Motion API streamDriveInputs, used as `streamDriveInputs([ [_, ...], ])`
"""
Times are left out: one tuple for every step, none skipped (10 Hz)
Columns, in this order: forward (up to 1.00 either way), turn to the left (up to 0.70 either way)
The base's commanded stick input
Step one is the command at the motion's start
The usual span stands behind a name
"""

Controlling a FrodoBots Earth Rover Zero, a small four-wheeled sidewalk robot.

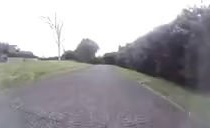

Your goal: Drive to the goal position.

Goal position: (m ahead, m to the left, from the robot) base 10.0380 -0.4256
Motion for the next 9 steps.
streamDriveInputs([
  [1.0,0.0],
  [1.0,0.0],
  [1.0,0.0],
  [1.0,0.0],
  [1.0,0.0],
  [1.0,0.0],
  [1.0,0.01],
  [1.0,0.04],
  [1.0,0.29],
])
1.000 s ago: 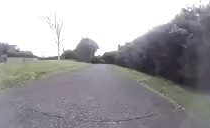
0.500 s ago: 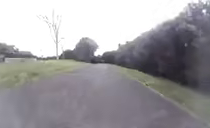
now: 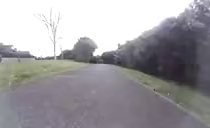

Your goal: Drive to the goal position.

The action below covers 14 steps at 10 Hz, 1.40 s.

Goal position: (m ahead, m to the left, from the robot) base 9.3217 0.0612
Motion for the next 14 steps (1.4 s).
streamDriveInputs([
  [1.0,0.04],
  [1.0,0.0],
  [1.0,0.02],
  [1.0,0.01],
  [1.0,0.0],
  [1.0,0.0],
  [1.0,0.03],
  [1.0,0.0],
  [1.0,0.0],
  [1.0,0.0],
  [1.0,0.0],
  [1.0,0.0],
  [1.0,0.0],
  [1.0,0.0],
])
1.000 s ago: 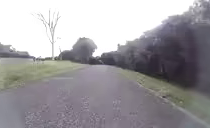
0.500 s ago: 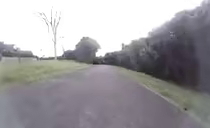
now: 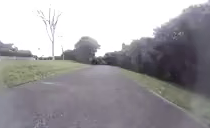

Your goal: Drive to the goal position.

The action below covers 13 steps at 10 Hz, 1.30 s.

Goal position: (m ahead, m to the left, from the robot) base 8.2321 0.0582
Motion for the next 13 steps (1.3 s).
streamDriveInputs([
  [1.0,0.0],
  [1.0,0.0],
  [1.0,0.0],
  [1.0,0.0],
  [1.0,0.0],
  [1.0,0.0],
  [1.0,0.0],
  [1.0,0.0],
  [1.0,0.0],
  [1.0,0.0],
  [1.0,0.0],
  [1.0,0.0],
  [1.0,0.0],
])
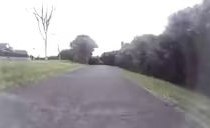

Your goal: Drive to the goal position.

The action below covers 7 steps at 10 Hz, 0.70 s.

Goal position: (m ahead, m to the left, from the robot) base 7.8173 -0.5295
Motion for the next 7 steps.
streamDriveInputs([
  [1.0,0.0],
  [1.0,0.0],
  [1.0,0.0],
  [1.0,0.0],
  [1.0,0.0],
  [1.0,0.0],
  [1.0,0.0],
])
